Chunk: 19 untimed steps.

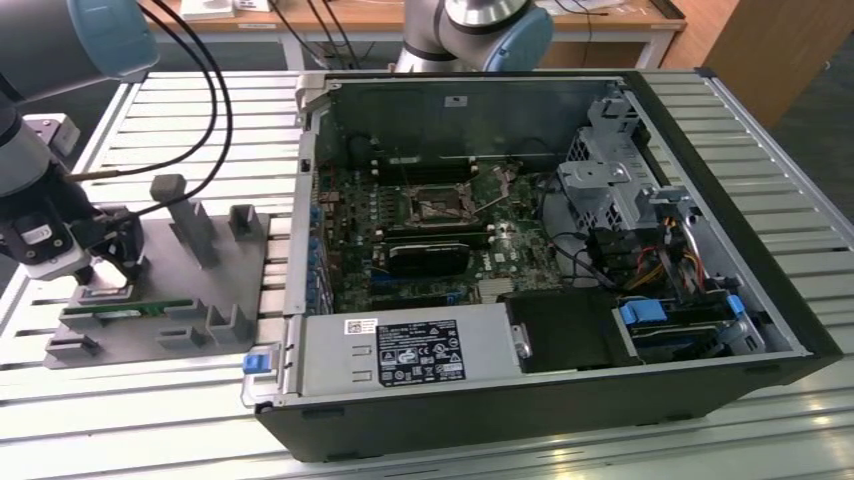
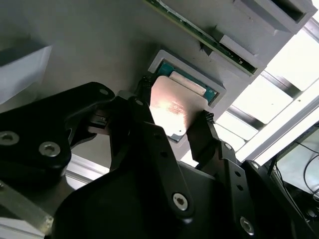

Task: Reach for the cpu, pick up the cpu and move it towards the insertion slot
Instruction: 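Pick up the cpu and move it towards the insertion slot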

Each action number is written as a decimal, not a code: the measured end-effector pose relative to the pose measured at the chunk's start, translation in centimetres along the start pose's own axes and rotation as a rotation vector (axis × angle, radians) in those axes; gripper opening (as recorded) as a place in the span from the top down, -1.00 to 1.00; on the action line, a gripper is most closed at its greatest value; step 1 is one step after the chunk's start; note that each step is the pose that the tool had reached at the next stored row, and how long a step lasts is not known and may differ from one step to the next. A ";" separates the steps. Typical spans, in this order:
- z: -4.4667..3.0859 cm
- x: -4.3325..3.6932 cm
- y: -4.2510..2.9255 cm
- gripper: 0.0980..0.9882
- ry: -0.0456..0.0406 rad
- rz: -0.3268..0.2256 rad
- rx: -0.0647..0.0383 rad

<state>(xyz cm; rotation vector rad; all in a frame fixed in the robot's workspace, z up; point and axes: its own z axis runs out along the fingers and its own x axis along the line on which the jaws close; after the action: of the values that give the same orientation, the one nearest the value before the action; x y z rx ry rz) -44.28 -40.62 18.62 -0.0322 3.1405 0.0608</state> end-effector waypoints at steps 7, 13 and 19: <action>-0.78 0.00 0.04 0.00 0.0002 0.000 0.000; -0.91 0.01 0.04 0.00 0.0003 0.000 -0.001; -1.31 0.01 0.06 0.00 0.0005 0.000 0.000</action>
<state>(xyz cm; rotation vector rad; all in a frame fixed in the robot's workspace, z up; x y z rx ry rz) -44.29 -40.61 19.94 -0.0323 3.1409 0.0615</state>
